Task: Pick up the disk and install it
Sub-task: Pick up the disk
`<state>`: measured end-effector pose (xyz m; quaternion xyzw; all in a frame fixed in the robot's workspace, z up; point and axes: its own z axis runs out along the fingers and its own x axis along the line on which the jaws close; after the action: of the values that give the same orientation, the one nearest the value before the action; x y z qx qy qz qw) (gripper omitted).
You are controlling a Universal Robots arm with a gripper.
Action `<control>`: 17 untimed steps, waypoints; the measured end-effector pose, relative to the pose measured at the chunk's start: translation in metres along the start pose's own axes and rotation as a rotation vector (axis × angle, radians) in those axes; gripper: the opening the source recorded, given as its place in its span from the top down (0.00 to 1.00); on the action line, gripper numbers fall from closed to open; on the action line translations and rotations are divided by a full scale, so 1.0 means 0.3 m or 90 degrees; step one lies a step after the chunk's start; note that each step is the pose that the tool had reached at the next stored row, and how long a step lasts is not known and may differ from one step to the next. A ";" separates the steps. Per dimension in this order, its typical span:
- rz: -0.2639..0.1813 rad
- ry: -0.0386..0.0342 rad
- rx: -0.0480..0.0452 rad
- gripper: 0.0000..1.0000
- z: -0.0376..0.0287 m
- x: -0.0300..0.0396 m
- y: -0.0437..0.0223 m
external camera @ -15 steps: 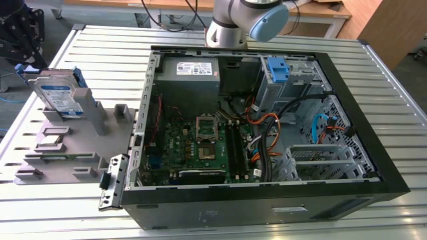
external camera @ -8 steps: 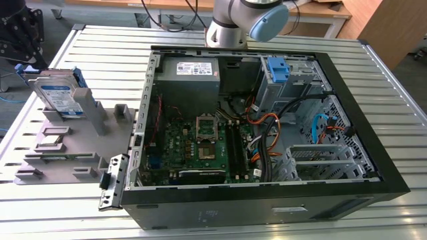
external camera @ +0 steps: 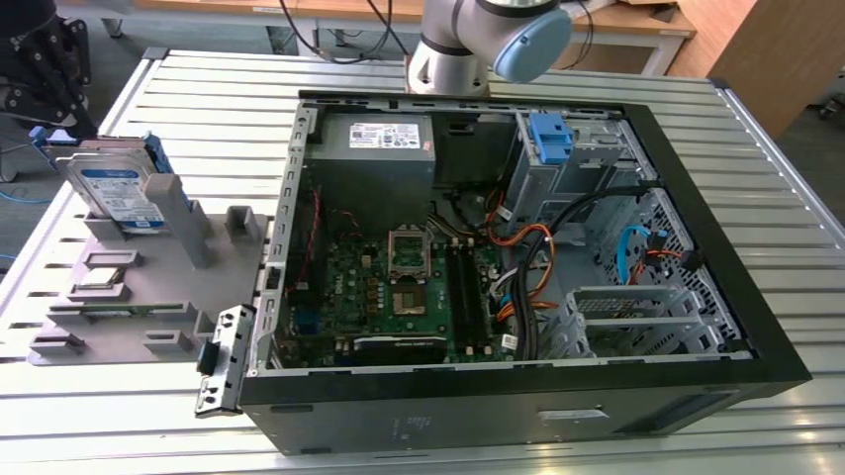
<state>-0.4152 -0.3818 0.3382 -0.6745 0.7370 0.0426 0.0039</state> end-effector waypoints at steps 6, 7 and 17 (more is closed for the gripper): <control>0.000 0.0000 -0.0001 0.89 0.005 0.000 -0.001; 0.000 -0.0001 -0.0001 0.89 0.005 0.000 -0.001; 0.000 -0.0004 -0.0001 0.89 0.005 -0.003 -0.001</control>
<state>-0.4148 -0.3809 0.3368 -0.6746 0.7369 0.0429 0.0041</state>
